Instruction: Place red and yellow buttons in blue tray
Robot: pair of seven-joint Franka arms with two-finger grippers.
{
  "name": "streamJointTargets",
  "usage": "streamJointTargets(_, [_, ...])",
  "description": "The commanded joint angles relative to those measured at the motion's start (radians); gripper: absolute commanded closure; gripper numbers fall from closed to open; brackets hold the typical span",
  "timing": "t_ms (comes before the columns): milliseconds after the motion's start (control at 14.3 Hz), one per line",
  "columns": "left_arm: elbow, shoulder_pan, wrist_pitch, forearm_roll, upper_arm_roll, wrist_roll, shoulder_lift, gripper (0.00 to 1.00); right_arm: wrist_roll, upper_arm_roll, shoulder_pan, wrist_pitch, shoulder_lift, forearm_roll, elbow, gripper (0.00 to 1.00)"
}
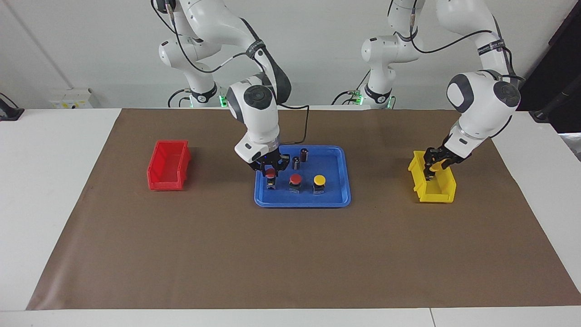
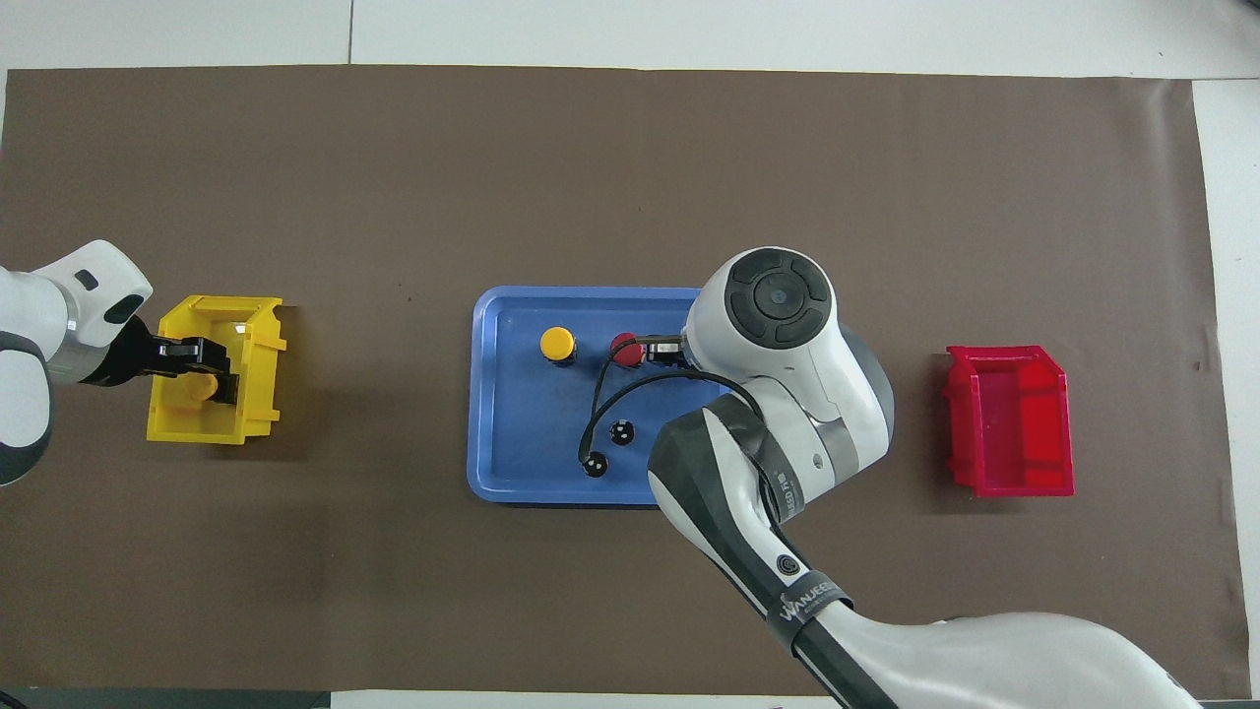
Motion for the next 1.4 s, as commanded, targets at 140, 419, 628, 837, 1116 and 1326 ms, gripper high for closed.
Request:
streamJointTargets(140, [-0.052, 0.028, 0.044, 0.014, -0.007, 0.01, -0.025, 0.36, -0.004, -0.004, -0.008, 0.016, -0.007, -0.005, 0.012, 0.29])
streamJointTargets(419, [-0.081, 0.028, 0.076, 0.014, -0.007, 0.01, -0.026, 0.37, -0.008, -0.007, -0.084, -0.151, -0.011, -0.064, 0.176, 0.0])
streamJointTargets(628, [-0.089, 0.035, 0.079, 0.014, -0.007, 0.011, -0.028, 0.38, -0.086, -0.01, -0.184, -0.361, -0.059, -0.068, 0.282, 0.0])
streamJointTargets(837, [-0.091, 0.045, 0.083, 0.016, -0.007, 0.01, -0.028, 0.44, -0.122, -0.015, -0.271, -0.535, -0.082, -0.07, 0.383, 0.0])
streamJointTargets(1116, [-0.043, 0.039, 0.069, 0.016, -0.009, 0.002, -0.016, 0.98, -0.253, -0.012, -0.401, -0.655, -0.169, -0.067, 0.398, 0.0])
streamJointTargets(1326, [0.062, 0.016, -0.061, 0.016, -0.018, -0.044, -0.028, 0.98, -0.436, -0.004, -0.503, -0.739, -0.224, -0.068, 0.403, 0.0])
